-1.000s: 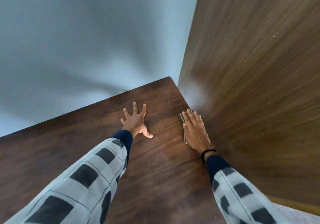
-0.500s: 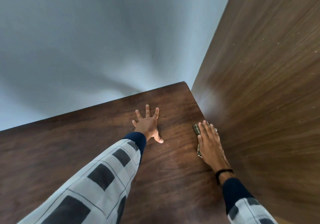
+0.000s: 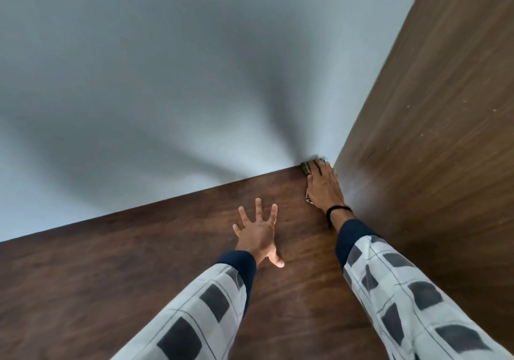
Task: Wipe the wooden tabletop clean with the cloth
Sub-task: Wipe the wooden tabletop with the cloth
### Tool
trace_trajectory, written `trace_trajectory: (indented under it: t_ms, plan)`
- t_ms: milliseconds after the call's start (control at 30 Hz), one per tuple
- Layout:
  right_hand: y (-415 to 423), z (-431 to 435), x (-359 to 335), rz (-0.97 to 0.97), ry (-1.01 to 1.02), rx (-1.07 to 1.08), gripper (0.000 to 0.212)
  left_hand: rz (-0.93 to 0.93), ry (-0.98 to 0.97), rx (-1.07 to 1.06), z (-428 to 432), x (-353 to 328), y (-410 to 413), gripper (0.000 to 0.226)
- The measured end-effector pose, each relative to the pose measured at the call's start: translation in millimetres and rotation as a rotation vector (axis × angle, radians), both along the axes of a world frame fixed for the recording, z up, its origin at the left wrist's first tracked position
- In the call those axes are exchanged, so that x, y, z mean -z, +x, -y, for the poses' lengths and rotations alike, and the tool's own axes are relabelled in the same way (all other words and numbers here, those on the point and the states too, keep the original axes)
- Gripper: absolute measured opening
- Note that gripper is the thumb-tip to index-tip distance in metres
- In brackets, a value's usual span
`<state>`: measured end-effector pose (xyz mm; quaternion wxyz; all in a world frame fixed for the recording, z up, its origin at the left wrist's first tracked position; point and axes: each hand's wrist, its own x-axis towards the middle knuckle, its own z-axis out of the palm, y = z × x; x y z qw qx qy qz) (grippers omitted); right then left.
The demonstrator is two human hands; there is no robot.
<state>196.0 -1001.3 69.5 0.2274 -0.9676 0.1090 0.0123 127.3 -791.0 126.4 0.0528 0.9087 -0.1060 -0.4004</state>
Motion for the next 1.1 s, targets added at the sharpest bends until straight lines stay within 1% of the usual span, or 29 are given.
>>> trace_trajectory:
  t_ms: [133,200,300,400,467,567,667,733,800,867,967,1033,1100]
  plan:
    - [-7.0,5.0,-1.4,0.023,0.024,-0.012,0.047,-0.001,-0.010,-0.006,-0.4,-1.0,1.5,0.151]
    - [-24.5,5.3,-3.1,0.017,0.028,-0.023,0.047,0.005,-0.006,-0.011,-2.0,-2.7,1.9,0.151]
    - [-87.4,7.0,7.3,0.036,-0.025,-0.046,0.048,0.004,-0.011,-0.007,-2.0,-3.0,-0.7,0.150]
    - [-167.8,13.4,15.4,0.040,-0.073,-0.030,0.053,0.008,-0.018,-0.014,-1.4,-2.0,-1.6,0.150]
    - [-218.4,12.8,19.0,0.003,-0.122,0.037,0.055,0.020,-0.021,-0.019,-2.0,-0.5,-1.1,0.150]
    - [-293.0,0.3,19.8,-0.044,-0.199,0.213,0.057,0.035,-0.024,-0.006,-1.0,-0.5,-3.1,0.149]
    - [-342.6,-21.5,13.8,-0.054,-0.153,0.416,0.058,0.039,-0.024,0.005,-1.0,-3.7,-4.0,0.149]
    - [-349.4,-31.3,8.1,-0.071,-0.126,0.468,0.057,0.047,0.003,0.045,-0.8,-8.2,-8.7,0.148]
    - [-333.4,-32.8,5.3,-0.056,-0.118,0.474,0.055,0.072,0.032,0.145,4.8,-15.0,-21.1,0.146]
    - [-307.1,-30.9,4.0,-0.044,-0.112,0.446,0.053,0.029,-0.004,0.229,16.3,-20.9,-48.1,0.149]
    - [-272.8,-26.8,3.9,-0.055,-0.084,0.374,0.051,-0.056,-0.038,0.272,32.3,-13.0,-96.7,0.151]
    - [-269.2,-24.2,5.8,-0.048,-0.079,0.337,0.050,-0.005,-0.035,0.291,32.6,-3.0,-115.4,0.152]
    - [-285.3,-19.9,8.9,-0.036,-0.078,0.328,0.050,0.044,-0.048,0.294,28.2,1.4,-118.9,0.151]
